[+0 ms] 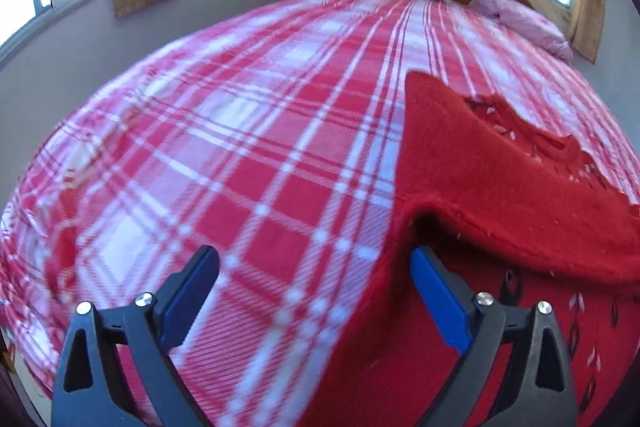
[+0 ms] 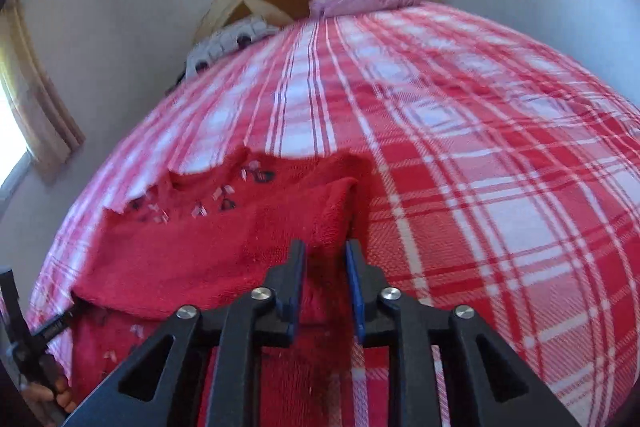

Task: Fold small clothes
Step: 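Grasp the sweater hem with both tools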

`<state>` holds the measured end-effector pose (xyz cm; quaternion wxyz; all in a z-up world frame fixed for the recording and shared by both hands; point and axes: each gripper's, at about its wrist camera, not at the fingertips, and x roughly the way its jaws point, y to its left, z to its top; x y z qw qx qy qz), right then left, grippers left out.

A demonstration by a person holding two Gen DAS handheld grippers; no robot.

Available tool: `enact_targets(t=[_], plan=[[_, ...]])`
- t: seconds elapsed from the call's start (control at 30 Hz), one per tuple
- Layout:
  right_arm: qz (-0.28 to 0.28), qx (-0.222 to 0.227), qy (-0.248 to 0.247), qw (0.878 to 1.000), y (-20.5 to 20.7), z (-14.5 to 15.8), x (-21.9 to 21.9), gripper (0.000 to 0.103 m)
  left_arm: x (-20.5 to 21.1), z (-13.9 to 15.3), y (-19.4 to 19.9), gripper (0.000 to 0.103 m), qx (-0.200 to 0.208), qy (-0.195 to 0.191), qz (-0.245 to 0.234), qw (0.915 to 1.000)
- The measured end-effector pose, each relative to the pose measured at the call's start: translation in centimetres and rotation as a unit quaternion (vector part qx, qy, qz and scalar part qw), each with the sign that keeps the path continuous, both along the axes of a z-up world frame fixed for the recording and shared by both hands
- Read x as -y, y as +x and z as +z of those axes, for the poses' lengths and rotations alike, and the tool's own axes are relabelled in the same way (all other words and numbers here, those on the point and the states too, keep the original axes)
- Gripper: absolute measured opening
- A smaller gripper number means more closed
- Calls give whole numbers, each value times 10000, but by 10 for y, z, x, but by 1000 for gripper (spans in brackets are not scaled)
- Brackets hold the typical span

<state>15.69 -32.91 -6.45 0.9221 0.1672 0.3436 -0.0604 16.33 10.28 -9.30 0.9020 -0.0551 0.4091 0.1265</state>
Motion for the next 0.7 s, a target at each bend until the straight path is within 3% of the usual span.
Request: enact_targets(t=[0.13, 0.23, 0.3, 0.4, 0.47, 0.57, 0.7], plan=[[-81, 484, -226, 9985, -21, 23, -4, 29, -2, 31, -4, 99, 573, -36, -76, 9983], [179, 280, -638, 9974, -7, 24, -24, 29, 17, 41, 22, 99, 680, 9, -406, 9969], [286, 128, -585, 9978, 3, 16, -30, 29, 28, 34, 40, 99, 585, 148, -547, 9967], [365, -324, -127, 9987, 18, -12, -30, 29, 34, 8, 64, 93, 44, 473, -427, 9980], [380, -430, -52, 9983, 20, -27, -31, 29, 24, -6, 72, 96, -172, 215, -326, 9991], [313, -357, 11, 9989, 21, -33, -30, 29, 14, -11, 69, 103, -66, 93, -237, 9997], [399, -395, 13, 9984, 26, -32, -31, 29, 11, -6, 69, 103, -60, 153, -369, 9992]])
